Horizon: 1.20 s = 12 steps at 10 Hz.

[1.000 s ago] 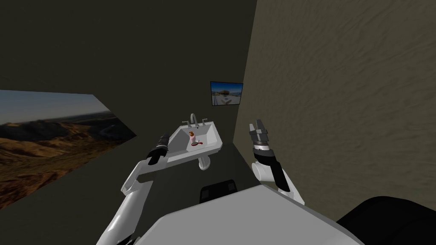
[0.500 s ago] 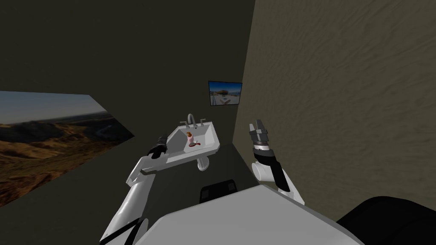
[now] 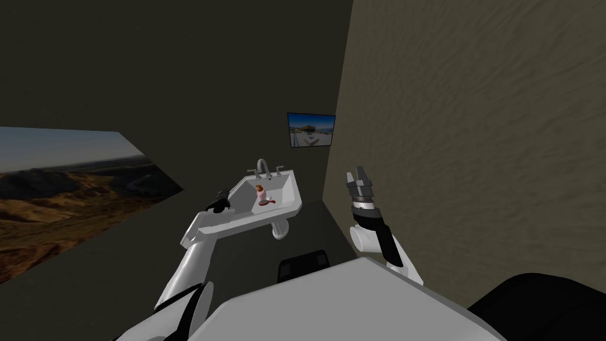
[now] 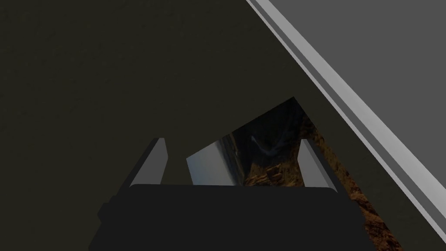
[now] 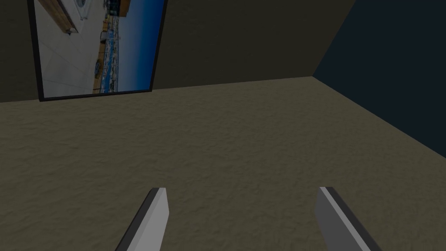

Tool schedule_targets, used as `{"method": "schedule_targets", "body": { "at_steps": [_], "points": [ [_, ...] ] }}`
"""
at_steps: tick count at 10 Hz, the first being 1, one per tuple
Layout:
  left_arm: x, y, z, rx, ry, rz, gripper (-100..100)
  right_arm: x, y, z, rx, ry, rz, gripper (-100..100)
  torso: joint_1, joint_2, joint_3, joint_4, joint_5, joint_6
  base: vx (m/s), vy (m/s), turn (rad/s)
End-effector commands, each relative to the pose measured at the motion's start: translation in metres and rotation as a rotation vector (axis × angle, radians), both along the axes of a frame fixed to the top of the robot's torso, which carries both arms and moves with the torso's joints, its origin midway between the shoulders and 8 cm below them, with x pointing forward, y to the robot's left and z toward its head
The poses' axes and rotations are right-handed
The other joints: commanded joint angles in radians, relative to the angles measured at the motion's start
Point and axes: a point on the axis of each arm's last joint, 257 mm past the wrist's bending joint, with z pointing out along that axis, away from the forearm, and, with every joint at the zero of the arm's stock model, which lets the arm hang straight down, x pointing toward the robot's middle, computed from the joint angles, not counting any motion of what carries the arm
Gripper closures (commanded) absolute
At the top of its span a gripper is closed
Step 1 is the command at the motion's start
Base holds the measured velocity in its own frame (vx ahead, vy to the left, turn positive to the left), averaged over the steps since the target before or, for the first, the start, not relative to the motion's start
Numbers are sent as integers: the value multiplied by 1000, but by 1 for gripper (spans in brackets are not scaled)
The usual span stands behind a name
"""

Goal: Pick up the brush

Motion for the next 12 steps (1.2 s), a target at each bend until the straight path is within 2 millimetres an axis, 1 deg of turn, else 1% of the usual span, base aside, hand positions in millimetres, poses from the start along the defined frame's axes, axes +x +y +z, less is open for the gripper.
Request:
{"method": "schedule_targets", "body": {
  "at_steps": [1, 2, 3, 4, 5, 6, 7, 8, 9, 10, 11, 12],
  "points": [
    [2, 13, -3, -17, 32, 50, -100, 0, 0, 0, 0, 0, 0, 0, 0, 0, 0, 0, 0, 0, 32, -95, 10],
    [-3, 18, -20, -36, 71, 69, -100, 0, 0, 0, 0, 0, 0, 0, -1, 0, 0, 0, 0, 0, 24, -80, 9],
    [-4, 18, -22, -39, 77, 75, -100, 0, 0, 0, 0, 0, 0, 0, 0, 1, 0, 0, 0, 0, 14, -39, 1],
    [-3, 27, -29, -59, 110, 113, -100, 0, 0, 0, 0, 0, 0, 0, 3, 1, 1, 0, 0, 0, 18, -57, 6],
    [-7, 29, -33, -68, 126, 127, -100, 0, 0, 0, 0, 0, 0, 0, 2, 1, 1, 0, 0, 0, 26, -61, 10],
    [-5, 34, -34, -83, 145, 160, -100, 0, 0, 0, 0, 0, 0, 0, 2, 1, 1, 0, 0, 0, 37, -83, 15],
    [-9, 36, -45, -97, 173, 174, -100, 0, 0, 0, 0, 0, 0, 0, 0, 0, 0, 0, 0, 0, 32, -73, 8],
    [-7, 40, -43, -115, 188, 205, -100, 0, 0, 0, 0, 0, 0, 0, 1, 0, 0, 0, 0, 0, 41, -89, 9],
    [-12, 41, -55, -127, 217, 217, -100, 0, 0, 0, 0, 0, 0, 0, 0, 0, 0, 0, 0, 0, 41, -87, 5],
    [-11, 43, -55, -147, 236, 246, -100, 0, 0, 0, 0, 0, 0, 0, 0, 0, 0, 0, 0, 0, 52, -94, 13],
    [-15, 44, -66, -157, 260, 255, -100, 0, 0, 0, 0, 0, 0, 0, -1, -1, 0, 0, 0, 0, 43, -69, 6],
    [-15, 44, -66, -179, 281, 283, -100, 0, 0, 0, 0, 0, 0, 0, 1, 0, 0, 0, 0, 0, 36, -67, 10]
  ]
}}
